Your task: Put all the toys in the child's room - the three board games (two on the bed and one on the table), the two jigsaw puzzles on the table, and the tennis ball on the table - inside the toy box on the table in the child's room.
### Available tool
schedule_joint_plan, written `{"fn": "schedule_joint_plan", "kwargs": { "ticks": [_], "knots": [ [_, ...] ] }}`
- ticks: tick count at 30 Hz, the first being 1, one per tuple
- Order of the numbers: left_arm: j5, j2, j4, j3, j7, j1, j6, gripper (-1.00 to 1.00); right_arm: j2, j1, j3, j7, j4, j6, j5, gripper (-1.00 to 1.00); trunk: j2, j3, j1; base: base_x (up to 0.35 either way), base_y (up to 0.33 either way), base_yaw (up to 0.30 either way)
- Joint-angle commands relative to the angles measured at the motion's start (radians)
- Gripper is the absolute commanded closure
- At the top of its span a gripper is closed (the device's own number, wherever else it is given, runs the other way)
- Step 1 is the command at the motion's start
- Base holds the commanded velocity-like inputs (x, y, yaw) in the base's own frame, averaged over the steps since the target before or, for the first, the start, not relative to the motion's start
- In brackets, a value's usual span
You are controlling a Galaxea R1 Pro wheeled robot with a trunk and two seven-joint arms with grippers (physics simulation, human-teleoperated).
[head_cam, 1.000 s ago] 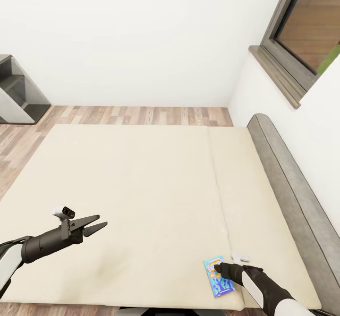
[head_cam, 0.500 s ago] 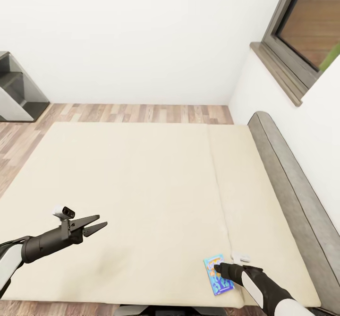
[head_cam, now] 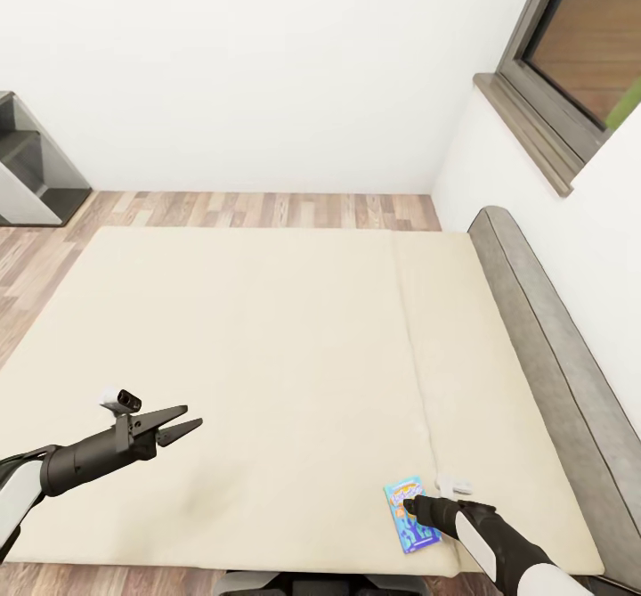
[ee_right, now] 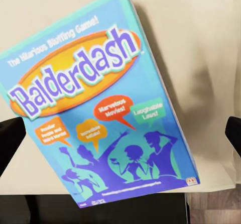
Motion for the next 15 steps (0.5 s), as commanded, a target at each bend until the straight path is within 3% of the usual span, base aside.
{"fn": "schedule_joint_plan", "kwargs": {
  "ticks": [1,15],
  "knots": [
    [-0.001,0.0,0.0,0.0,-0.003,0.0,0.004,-1.0,-0.001,0.0,0.004,0.001,-0.002,0.004,-0.002,-1.0,-0.002,-0.001,0.001,0.0,0.0,0.0],
    [-0.001,0.0,0.0,0.0,-0.003,0.0,0.003,-1.0,-0.001,0.0,0.004,0.001,-0.002,0.004,-0.003,-1.0,-0.002,-0.008,0.001,0.0,0.0,-0.051]
  ]
}}
